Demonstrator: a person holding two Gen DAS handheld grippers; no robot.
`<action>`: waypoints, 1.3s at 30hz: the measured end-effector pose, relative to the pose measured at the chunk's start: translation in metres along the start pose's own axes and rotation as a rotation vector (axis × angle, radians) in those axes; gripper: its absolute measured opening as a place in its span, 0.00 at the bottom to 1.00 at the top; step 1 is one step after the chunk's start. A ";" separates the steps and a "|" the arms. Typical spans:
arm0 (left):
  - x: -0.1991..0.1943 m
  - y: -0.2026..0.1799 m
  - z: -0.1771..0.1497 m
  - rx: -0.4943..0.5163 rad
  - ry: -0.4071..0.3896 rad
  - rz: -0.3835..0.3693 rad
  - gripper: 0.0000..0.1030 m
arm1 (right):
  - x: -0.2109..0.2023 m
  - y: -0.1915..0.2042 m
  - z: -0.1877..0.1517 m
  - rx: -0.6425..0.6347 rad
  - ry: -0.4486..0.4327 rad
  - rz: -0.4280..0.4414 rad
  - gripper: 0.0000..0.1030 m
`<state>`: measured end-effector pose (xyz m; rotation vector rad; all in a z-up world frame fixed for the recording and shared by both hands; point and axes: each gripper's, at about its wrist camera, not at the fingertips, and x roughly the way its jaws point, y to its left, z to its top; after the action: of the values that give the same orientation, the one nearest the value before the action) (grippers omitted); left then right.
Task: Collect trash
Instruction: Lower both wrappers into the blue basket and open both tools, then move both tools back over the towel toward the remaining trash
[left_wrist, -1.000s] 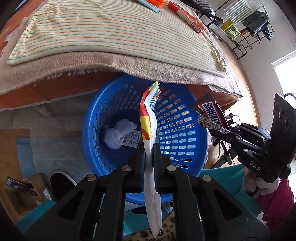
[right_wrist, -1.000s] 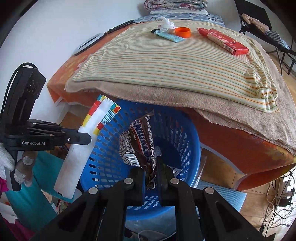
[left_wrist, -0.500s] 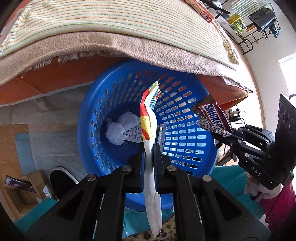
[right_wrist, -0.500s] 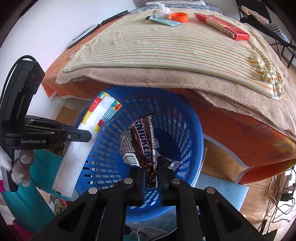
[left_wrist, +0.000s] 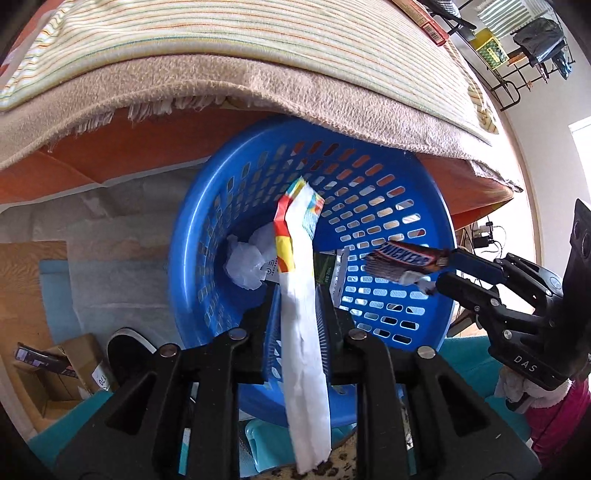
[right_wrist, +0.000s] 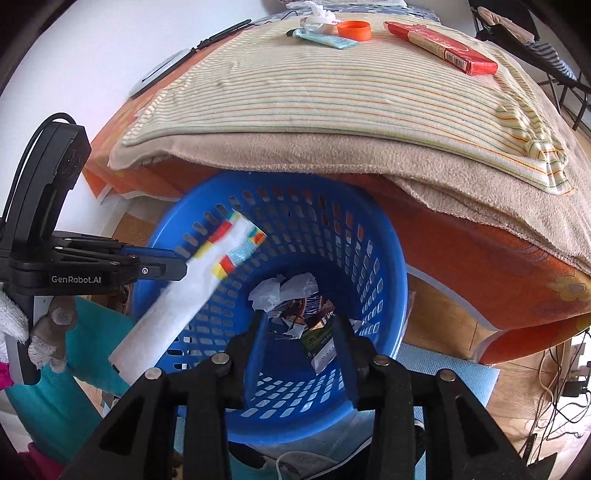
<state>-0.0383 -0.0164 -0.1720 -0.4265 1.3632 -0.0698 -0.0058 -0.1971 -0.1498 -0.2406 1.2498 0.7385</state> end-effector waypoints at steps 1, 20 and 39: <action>-0.001 0.000 0.000 0.000 -0.004 0.004 0.22 | 0.000 0.000 0.000 0.001 -0.002 -0.001 0.49; -0.014 -0.002 0.004 0.011 -0.055 0.029 0.53 | -0.004 -0.006 0.004 0.038 0.004 -0.051 0.86; -0.043 -0.011 0.028 0.017 -0.125 0.015 0.53 | -0.020 -0.006 0.019 0.054 0.007 -0.037 0.89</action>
<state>-0.0183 -0.0069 -0.1243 -0.4005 1.2414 -0.0415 0.0102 -0.1984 -0.1269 -0.2212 1.2669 0.6718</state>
